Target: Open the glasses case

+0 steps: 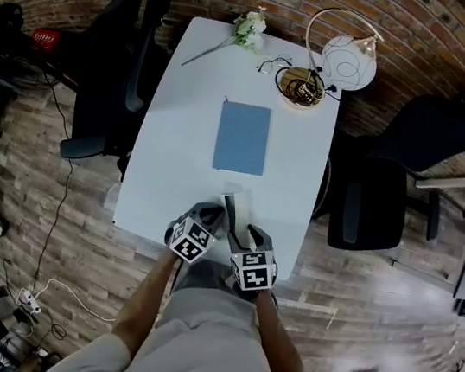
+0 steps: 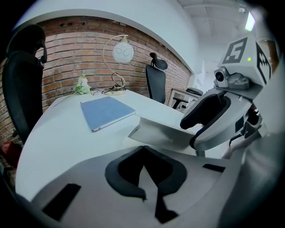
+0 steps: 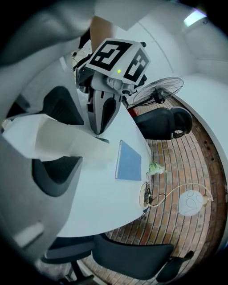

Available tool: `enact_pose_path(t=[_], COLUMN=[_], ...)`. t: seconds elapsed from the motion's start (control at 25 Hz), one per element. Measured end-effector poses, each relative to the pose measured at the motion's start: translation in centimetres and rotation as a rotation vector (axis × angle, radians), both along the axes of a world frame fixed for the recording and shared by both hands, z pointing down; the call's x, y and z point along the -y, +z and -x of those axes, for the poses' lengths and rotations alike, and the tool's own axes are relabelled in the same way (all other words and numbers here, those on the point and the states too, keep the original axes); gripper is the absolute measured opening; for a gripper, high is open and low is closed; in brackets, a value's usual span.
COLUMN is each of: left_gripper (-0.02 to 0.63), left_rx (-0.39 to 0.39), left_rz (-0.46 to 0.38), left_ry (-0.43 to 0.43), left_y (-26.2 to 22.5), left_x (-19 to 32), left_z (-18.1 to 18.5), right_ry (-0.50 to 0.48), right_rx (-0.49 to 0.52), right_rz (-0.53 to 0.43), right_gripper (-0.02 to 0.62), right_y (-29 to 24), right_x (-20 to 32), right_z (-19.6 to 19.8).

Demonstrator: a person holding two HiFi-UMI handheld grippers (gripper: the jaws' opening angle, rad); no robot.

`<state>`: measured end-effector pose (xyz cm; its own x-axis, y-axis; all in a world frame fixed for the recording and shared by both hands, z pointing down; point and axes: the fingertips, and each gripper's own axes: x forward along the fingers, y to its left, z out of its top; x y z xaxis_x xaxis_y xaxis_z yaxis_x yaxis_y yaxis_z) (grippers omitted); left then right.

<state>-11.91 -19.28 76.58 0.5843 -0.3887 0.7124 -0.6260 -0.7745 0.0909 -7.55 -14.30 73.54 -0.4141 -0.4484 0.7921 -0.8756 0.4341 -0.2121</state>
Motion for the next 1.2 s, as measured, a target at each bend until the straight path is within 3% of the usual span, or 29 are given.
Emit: enact_pose_path(t=[1.2], left_gripper=[0.003], left_rx=[0.010], left_rz=[-0.009], left_ry=[-0.014], left_y=[0.1], left_x=[0.0], left_z=[0.1], right_ry=[0.084], right_rx=[-0.005], right_rz=[-0.023], right_gripper=[0.091], right_y=[-0.5], right_x=[0.0], right_z=[-2.9])
